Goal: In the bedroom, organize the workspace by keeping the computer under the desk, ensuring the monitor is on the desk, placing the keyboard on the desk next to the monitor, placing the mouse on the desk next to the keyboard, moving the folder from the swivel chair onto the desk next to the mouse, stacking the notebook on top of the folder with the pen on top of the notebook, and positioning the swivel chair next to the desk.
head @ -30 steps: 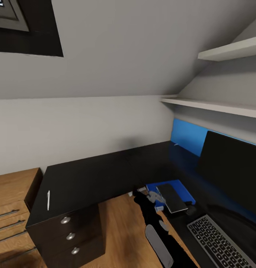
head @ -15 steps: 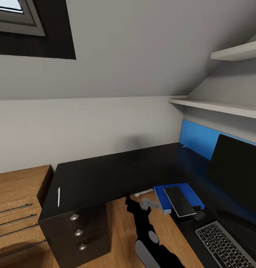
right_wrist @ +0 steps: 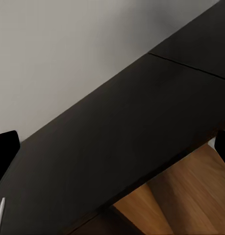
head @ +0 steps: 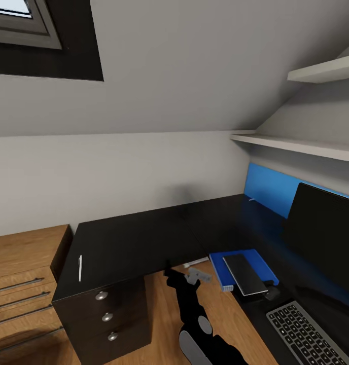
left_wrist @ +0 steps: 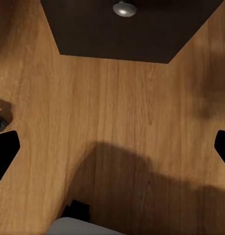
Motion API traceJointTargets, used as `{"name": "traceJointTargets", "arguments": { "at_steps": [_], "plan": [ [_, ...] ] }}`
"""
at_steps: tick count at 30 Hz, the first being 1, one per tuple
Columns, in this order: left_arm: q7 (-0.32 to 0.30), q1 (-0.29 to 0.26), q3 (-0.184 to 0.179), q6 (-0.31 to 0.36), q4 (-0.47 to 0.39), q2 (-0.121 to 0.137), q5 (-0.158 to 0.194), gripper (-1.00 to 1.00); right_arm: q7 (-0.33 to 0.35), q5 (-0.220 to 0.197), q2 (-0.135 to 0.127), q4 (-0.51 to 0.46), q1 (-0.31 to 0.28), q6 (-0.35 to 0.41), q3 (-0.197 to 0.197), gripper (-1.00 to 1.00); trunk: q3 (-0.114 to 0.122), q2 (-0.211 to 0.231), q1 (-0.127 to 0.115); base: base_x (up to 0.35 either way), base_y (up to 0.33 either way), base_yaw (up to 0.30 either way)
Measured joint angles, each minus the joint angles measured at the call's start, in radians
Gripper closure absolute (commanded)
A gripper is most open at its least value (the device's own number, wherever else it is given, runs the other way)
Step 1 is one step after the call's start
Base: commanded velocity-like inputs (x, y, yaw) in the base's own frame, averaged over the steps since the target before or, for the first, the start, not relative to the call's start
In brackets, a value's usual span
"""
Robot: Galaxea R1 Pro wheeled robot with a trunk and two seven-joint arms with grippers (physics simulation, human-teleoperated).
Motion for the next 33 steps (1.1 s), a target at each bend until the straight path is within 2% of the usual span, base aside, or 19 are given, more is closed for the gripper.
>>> {"name": "traceJointTargets", "arguments": {
  "at_steps": [4, 7, 11, 15, 19, 25, 30, 33],
  "plan": [
    [0.0, 0.0, 0.0, 0.0, 0.0, 0.0, 0.0, -1.0, 0.002, 0.003, 0.0, -0.002, 0.0, 0.001, 0.023, -1.0, 0.0, 0.0, 0.0, 0.0, 0.0, 0.0],
    [0.001, 0.0, -0.001, 0.0, 0.0, -0.001, 0.0, -1.0, -0.011, 0.002, 0.005, -0.005, -0.003, 0.059, 0.013, -1.0, 0.0, 0.0, 0.0, 0.0, 0.0, 0.0],
    [0.001, 0.0, 0.0, 0.0, 0.0, 0.002, 0.0, -1.0, -0.012, 0.003, 0.012, -0.012, -0.03, 0.202, -0.026, -1.0, 0.0, 0.0, 0.0, 0.0, 0.0, 0.0],
    [0.001, 0.0, 0.0, 0.0, 0.0, 0.001, 0.0, -1.0, -0.011, -0.001, 0.047, -0.006, -0.152, 0.431, -0.079, -1.0, 0.0, 0.0, 0.0, 0.0, 0.0, 0.0],
    [0.002, 0.0, 0.0, -0.001, 0.0, 0.0, 0.0, -1.0, -0.012, 0.0, 0.06, 0.046, -0.246, 0.572, -0.134, -1.0, 0.0, 0.0, 0.0, 0.0, 0.0, 0.0],
    [0.002, 0.0, 0.0, -0.001, -0.001, -0.001, 0.0, -1.0, -0.053, -0.002, 0.063, 0.085, -0.299, 0.641, -0.186, -1.0, 0.0, 0.0, 0.0, 0.0, 0.0, 0.0],
    [0.004, 0.0, 0.0, -0.001, -0.001, -0.001, 0.0, -1.0, -0.084, -0.006, 0.059, 0.101, -0.303, 0.65, -0.195, -1.0, 0.0, 0.0, 0.0, 0.0, 0.0, 0.0],
    [0.005, 0.0, 0.001, -0.001, 0.0, 0.001, 0.001, -1.0, -0.095, -0.007, 0.059, 0.077, -0.299, 0.647, -0.194, -1.0, 0.0, 0.0, 0.0, 0.0, 0.0, 0.0]
  ]
}}
